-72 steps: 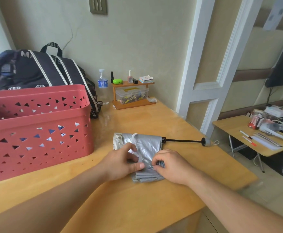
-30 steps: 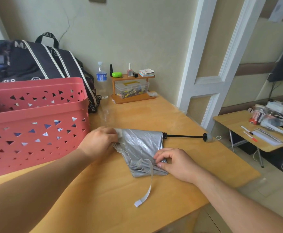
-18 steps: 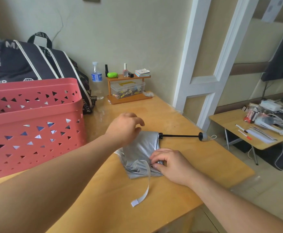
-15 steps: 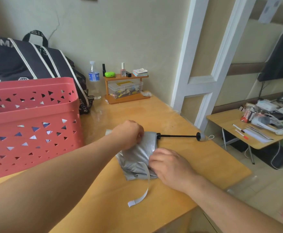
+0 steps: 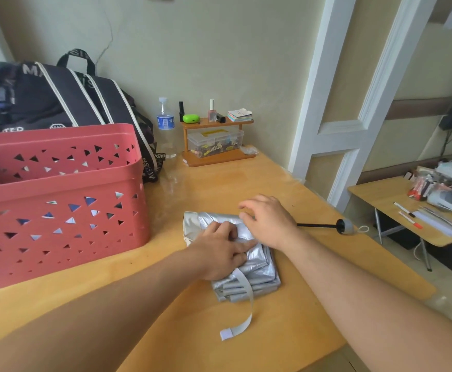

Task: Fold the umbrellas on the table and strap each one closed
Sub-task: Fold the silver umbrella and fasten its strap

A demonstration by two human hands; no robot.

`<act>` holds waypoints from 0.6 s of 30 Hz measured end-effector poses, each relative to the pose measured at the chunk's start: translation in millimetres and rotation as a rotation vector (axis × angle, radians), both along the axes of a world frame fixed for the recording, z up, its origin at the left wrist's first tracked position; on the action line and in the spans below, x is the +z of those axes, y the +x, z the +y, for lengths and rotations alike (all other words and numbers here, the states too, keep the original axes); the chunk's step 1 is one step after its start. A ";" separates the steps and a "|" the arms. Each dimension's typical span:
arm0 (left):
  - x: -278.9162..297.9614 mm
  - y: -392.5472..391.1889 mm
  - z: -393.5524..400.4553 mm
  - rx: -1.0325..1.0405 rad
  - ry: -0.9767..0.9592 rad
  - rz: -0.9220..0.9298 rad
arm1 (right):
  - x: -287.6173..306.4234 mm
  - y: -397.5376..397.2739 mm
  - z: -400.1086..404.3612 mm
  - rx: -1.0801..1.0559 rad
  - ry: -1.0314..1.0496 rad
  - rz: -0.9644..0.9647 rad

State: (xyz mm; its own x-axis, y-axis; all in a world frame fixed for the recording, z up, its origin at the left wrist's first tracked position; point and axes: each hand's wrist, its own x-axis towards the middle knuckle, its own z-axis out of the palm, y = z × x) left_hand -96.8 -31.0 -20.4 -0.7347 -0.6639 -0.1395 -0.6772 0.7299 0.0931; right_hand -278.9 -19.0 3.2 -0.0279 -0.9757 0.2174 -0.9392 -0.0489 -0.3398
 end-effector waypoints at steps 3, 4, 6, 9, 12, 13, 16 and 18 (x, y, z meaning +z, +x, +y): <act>2.5 9.3 10.2 -0.028 0.068 0.014 | -11.6 1.9 -18.1 -0.016 0.257 0.093; 2.9 14.4 13.0 -0.054 0.071 0.014 | -15.3 -0.3 -20.2 -0.019 0.302 0.103; -0.3 28.4 17.7 -0.104 0.090 0.023 | -19.8 -5.7 -22.2 -0.007 0.327 0.119; -1.6 50.2 21.5 -0.184 0.117 0.003 | -20.2 -7.2 -23.2 0.016 0.353 0.144; 26.3 53.1 3.9 -0.200 0.176 0.062 | -20.3 -3.6 -20.6 0.012 0.356 0.179; 39.7 48.3 -6.4 -0.154 0.184 0.168 | -20.7 -2.0 -19.6 0.008 0.344 0.186; 59.6 22.6 -41.8 -0.066 -0.056 0.387 | -19.0 1.9 -17.1 -0.004 0.326 0.140; 59.9 5.1 -60.4 0.007 -0.097 0.307 | -17.9 3.2 -16.6 -0.020 0.303 0.130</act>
